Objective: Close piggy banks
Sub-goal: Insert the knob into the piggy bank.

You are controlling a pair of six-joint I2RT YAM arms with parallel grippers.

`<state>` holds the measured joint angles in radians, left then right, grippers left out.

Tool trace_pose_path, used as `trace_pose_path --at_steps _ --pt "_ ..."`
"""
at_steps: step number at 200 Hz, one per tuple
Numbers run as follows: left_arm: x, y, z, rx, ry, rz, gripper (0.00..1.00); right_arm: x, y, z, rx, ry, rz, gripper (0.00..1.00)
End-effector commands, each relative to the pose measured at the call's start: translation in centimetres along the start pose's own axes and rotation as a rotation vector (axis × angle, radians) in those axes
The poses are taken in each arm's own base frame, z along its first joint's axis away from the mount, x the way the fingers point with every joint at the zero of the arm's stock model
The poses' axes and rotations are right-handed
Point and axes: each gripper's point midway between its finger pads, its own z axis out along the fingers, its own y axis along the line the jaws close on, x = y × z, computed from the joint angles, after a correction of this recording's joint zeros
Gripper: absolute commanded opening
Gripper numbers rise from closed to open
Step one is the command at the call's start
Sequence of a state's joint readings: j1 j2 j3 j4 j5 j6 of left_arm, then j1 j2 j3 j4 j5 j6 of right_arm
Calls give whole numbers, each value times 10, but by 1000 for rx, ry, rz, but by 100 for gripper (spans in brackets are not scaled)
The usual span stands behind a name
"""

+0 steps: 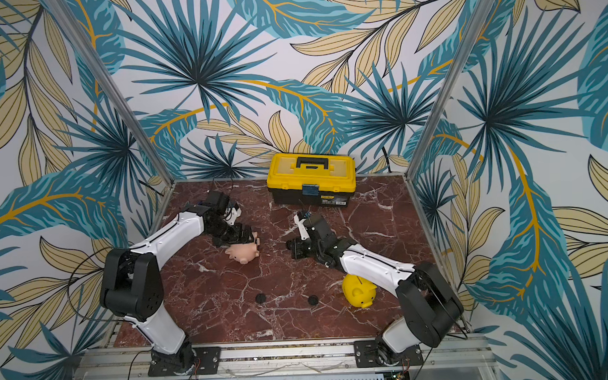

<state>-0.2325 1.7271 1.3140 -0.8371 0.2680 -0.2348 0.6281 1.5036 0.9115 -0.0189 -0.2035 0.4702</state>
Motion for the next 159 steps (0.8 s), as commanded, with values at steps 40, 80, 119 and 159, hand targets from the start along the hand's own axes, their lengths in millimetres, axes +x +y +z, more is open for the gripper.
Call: trace_pose_path --at_steps 40,80,119,159 --pt "-10 -6 -18 -22 -54 -61 100 3 -3 0 4 -1 -3 0" --pt "2 1 -1 -37 5 -75 99 3 -3 0 2 -1 -6 0" --pt "15 10 14 -61 62 -76 99 2 -1 -2 -4 -7 -15 0" --pt "23 13 24 -61 100 -75 100 -1 3 -6 -23 -26 -31 0"
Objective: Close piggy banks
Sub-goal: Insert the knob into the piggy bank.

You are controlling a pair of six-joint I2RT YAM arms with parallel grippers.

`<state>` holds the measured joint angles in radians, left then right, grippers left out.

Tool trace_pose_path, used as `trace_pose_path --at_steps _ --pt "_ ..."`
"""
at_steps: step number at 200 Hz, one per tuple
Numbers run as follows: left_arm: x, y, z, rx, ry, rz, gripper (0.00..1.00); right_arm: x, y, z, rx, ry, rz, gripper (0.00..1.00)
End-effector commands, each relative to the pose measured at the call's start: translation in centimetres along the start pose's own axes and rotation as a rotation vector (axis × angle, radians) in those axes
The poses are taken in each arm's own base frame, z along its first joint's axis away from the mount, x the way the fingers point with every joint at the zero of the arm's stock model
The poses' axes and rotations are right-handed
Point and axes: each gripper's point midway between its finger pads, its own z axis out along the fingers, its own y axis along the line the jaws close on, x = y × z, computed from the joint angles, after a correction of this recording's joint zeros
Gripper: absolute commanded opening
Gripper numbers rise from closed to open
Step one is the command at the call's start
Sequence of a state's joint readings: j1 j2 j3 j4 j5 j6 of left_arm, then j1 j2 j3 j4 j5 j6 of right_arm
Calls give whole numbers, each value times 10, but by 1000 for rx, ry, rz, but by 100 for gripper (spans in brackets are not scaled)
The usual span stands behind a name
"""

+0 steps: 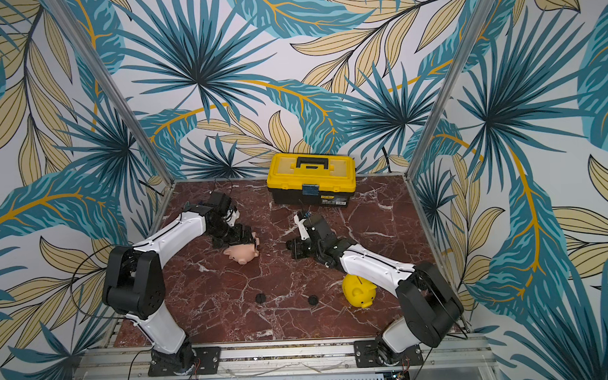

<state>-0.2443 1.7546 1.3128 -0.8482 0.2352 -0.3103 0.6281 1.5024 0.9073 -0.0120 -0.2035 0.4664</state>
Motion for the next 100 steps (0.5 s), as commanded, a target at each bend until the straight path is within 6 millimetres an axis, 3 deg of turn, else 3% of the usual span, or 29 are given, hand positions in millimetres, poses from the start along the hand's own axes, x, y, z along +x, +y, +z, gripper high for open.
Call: trace_pose_path --at_steps 1,29,68,100 --pt "16 8 15 -22 68 2 99 -1 3 -6 -22 -23 -28 0" --pt "21 5 17 2 80 20 98 -1 5 -9 -37 -42 -47 0" --pt "27 -22 25 185 84 61 98 1 9 -14 -77 -85 -114 0" --pt "33 -31 36 270 92 92 97 8 6 -11 -93 -112 -202 0"
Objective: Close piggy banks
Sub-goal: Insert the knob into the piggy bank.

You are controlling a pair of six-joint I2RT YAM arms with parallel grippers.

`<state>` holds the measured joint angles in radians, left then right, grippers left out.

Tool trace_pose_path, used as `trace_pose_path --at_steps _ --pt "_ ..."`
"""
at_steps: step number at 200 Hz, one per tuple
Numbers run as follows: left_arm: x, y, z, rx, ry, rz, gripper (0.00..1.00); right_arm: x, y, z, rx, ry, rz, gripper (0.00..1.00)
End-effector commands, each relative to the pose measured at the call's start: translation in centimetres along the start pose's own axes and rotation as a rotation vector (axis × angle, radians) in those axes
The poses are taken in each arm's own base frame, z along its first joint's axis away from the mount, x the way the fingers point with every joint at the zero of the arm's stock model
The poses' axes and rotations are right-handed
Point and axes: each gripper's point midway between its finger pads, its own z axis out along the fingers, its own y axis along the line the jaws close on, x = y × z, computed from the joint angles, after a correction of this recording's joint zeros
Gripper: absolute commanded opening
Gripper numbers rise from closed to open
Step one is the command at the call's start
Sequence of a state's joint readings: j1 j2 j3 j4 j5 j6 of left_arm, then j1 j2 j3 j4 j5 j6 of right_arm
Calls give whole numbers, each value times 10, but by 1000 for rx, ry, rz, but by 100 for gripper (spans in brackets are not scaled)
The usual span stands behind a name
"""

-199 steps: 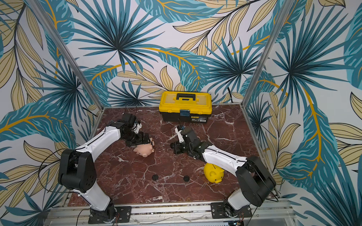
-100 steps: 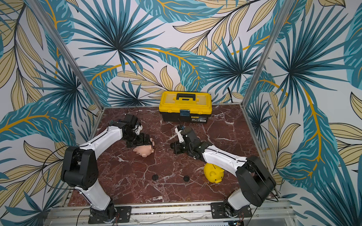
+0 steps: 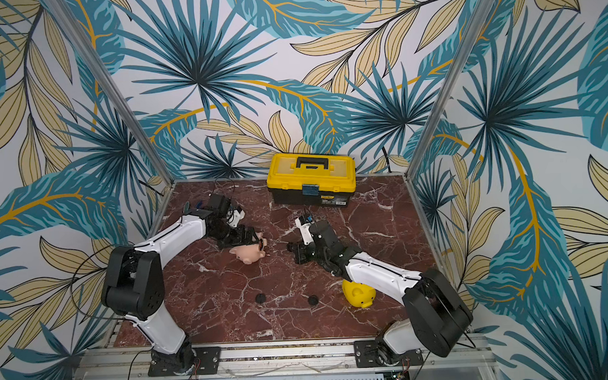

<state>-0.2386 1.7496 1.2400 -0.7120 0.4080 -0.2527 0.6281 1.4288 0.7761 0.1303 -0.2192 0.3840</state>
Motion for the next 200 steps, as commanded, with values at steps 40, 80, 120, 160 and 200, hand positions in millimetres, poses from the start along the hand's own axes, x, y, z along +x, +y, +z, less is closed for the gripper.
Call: trace_pose_path --at_steps 40,80,120,160,200 --pt "36 -11 30 156 86 61 95 6 3 5 -64 -73 -174 0" --pt "40 -12 32 135 87 91 95 5 6 11 -97 -102 -218 0" --pt "40 -14 33 109 82 115 96 4 10 19 -126 -124 -241 0" --pt "39 -18 30 106 78 129 97 12 12 29 -121 -122 -360 0" --pt "36 -20 25 89 84 146 99 18 10 36 -107 -133 -507 0"
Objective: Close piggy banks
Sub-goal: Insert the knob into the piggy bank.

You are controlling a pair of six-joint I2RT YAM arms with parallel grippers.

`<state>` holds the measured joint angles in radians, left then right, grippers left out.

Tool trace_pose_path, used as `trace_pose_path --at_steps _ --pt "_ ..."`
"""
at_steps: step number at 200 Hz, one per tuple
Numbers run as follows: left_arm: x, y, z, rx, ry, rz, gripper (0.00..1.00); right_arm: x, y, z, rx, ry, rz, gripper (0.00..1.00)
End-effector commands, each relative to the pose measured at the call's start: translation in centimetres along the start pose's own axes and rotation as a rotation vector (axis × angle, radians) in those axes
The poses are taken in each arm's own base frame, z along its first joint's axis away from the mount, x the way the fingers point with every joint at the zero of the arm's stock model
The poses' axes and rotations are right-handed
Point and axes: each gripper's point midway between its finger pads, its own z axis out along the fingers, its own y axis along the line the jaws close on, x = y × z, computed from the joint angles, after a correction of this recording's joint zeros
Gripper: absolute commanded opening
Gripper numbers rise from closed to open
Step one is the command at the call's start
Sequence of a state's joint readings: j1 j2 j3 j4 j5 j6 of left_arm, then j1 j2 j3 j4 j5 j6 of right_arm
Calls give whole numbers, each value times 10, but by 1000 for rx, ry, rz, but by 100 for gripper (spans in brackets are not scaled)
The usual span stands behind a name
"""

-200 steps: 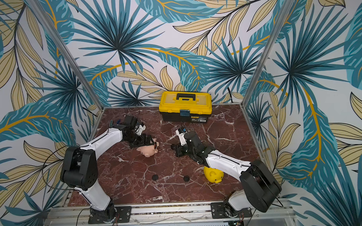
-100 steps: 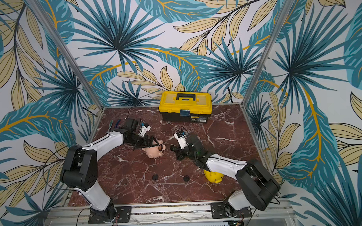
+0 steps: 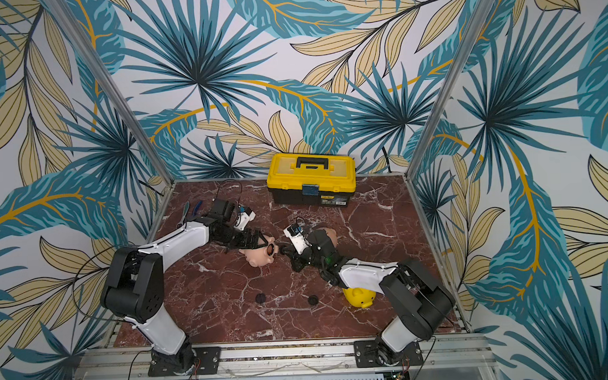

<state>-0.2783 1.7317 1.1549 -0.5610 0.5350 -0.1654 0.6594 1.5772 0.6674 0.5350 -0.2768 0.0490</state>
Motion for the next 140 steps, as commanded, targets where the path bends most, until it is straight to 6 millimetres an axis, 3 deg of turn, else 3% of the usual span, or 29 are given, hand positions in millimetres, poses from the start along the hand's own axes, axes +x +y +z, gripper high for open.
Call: trace_pose_path --at_steps 1,76,140 --pt "30 8 9 -54 115 -19 99 7 0 3 4 -10 -125 0" --pt "32 6 10 -97 158 30 100 20 0 17 -14 -18 -239 0" --pt "34 -4 12 -74 206 85 99 28 0 11 26 -75 -312 0"
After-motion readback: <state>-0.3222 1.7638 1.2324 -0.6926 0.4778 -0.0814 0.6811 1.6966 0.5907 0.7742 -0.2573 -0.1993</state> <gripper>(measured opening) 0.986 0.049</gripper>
